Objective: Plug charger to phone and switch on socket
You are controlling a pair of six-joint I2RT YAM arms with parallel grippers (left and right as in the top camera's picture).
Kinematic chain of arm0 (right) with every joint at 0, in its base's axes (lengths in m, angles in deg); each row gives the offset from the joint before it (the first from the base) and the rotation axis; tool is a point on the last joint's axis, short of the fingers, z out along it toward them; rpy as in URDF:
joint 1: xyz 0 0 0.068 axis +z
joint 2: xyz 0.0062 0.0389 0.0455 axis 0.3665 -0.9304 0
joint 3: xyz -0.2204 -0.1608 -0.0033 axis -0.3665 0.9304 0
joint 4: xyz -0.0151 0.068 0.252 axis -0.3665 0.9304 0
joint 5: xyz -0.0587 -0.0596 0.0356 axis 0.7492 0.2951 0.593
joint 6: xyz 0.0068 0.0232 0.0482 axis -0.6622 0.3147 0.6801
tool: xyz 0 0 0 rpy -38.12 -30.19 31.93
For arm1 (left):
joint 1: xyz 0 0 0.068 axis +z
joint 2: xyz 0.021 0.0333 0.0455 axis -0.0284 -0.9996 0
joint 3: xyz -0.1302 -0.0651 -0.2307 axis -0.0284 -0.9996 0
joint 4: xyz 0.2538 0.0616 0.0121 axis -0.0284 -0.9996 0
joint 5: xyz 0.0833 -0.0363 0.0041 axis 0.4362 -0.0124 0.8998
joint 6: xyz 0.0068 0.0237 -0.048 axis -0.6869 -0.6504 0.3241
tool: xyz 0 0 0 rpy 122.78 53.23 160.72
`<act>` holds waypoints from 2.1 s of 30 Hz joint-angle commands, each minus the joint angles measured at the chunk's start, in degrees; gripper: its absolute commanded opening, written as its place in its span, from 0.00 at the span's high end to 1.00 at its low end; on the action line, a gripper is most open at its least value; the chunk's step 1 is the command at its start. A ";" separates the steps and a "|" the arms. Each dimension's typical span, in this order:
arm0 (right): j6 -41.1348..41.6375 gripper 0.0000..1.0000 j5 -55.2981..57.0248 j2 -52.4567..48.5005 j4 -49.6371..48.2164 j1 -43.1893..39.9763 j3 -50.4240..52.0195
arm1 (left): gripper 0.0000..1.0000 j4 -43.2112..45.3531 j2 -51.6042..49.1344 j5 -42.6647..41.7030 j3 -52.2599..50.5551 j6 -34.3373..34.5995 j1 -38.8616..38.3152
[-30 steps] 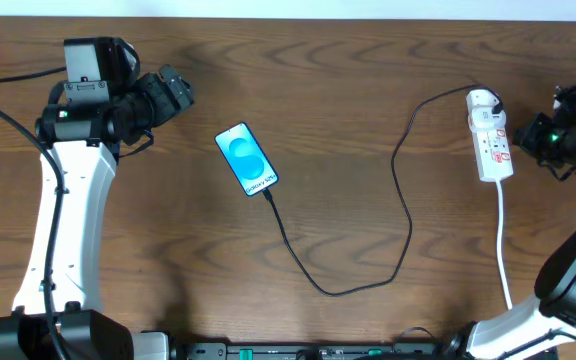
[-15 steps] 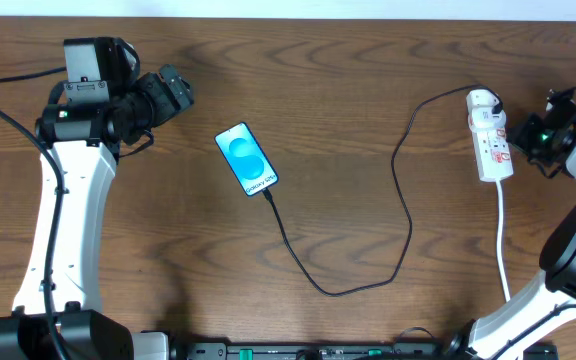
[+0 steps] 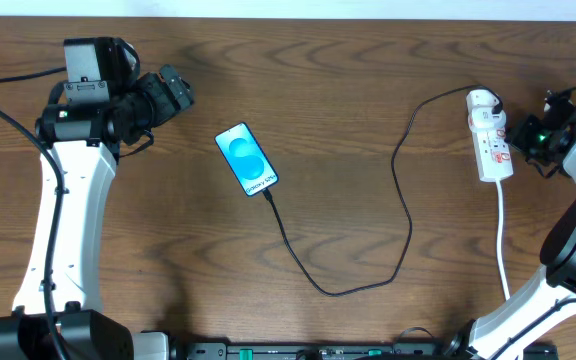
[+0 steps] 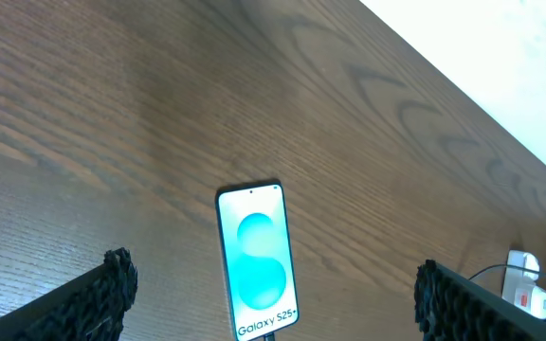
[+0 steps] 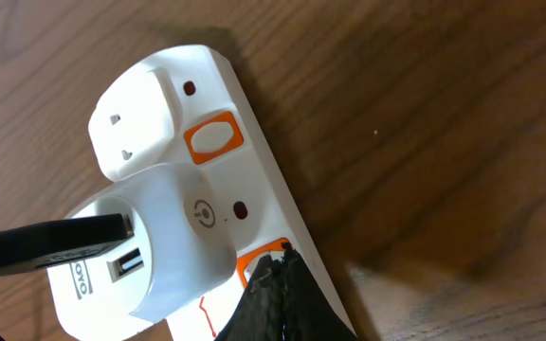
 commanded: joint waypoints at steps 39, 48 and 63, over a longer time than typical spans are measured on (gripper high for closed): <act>0.15 0.99 -7.50 -5.01 1.09 1.40 -0.85 | 0.05 -0.02 -0.22 0.57 -0.48 -0.55 -0.09; 0.20 0.99 -7.72 -5.01 3.26 1.44 -0.85 | 0.05 -0.02 -0.22 0.57 -0.48 -0.55 -0.09; 0.20 0.99 -10.75 -5.01 3.30 1.44 -0.85 | 0.05 -0.04 -0.22 0.57 -0.48 -0.55 -0.09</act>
